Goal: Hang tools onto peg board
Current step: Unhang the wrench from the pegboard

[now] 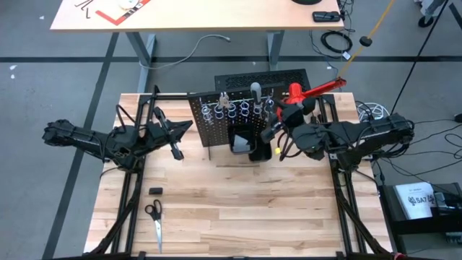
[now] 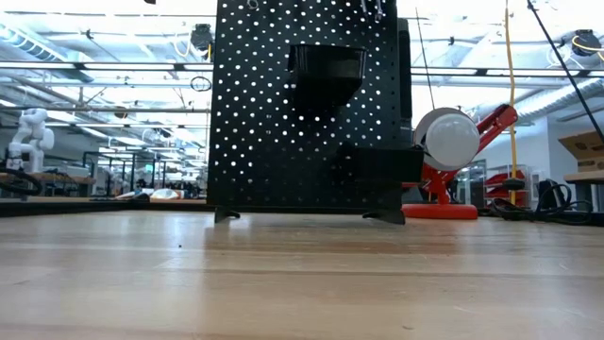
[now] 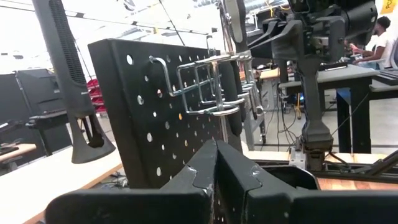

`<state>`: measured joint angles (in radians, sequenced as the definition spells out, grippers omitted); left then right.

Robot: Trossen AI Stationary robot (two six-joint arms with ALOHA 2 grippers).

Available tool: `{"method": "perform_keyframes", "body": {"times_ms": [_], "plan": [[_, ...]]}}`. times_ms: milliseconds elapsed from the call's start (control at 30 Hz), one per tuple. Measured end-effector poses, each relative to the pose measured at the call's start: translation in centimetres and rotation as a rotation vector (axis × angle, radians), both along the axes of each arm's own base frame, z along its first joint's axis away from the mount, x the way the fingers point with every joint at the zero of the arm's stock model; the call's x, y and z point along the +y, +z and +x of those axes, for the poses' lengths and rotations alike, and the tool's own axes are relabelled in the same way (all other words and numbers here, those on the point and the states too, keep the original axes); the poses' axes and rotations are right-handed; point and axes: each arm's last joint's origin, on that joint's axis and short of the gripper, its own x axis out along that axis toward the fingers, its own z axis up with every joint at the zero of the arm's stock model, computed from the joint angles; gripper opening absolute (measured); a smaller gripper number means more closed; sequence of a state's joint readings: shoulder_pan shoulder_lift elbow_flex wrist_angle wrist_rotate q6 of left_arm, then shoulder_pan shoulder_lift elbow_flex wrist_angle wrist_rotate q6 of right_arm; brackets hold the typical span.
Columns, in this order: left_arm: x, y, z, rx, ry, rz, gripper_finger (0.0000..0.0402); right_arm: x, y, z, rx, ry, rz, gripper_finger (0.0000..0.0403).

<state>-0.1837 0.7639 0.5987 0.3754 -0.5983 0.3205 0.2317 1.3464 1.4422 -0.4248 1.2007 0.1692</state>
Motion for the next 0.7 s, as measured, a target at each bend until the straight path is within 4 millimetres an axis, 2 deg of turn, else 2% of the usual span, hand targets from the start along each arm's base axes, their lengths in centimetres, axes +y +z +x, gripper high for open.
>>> {"method": "perform_keyframes", "body": {"times_ms": [300, 700], "plan": [[0.01, -0.01, 0.00, 0.002, 0.000, 0.000, 0.0018, -0.06, -0.04, 0.02, 0.003, -0.003, -0.001, 0.0009], [0.01, -0.02, 0.00, 0.002, 0.001, 0.001, 0.0018, -0.03, 0.85, 0.32, -0.053, -0.025, -0.027, 0.0001]]}}
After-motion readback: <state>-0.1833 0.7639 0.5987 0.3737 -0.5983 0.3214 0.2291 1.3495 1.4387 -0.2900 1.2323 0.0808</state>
